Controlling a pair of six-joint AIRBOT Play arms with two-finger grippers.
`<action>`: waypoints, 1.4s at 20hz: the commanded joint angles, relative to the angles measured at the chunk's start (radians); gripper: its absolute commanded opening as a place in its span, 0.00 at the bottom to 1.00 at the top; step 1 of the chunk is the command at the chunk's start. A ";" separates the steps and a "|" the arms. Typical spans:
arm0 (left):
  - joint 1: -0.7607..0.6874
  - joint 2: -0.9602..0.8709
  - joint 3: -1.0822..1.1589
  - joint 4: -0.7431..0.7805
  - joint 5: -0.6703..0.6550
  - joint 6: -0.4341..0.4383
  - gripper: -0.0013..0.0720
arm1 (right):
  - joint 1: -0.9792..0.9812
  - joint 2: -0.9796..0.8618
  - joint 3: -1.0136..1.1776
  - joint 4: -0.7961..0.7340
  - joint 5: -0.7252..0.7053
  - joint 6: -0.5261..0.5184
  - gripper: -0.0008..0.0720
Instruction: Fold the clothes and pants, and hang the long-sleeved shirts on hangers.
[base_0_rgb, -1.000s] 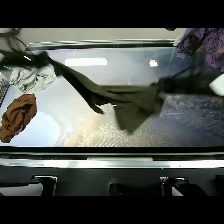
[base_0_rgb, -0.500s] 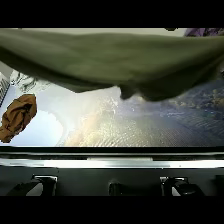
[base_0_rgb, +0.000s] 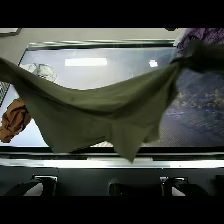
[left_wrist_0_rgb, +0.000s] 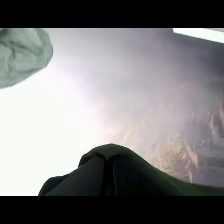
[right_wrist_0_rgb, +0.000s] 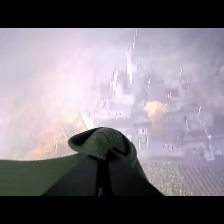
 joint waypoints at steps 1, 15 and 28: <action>-0.003 -0.184 -0.198 -0.027 0.120 -0.001 0.04 | 0.001 -0.312 0.001 0.039 0.008 0.017 0.05; -0.060 -0.587 -0.272 -0.122 0.303 0.000 0.04 | -0.081 -0.639 0.002 0.206 -0.143 -0.205 0.57; -0.060 -0.559 -0.271 -0.123 0.245 -0.001 0.04 | -0.440 -0.433 -0.539 0.430 -0.092 -0.528 0.65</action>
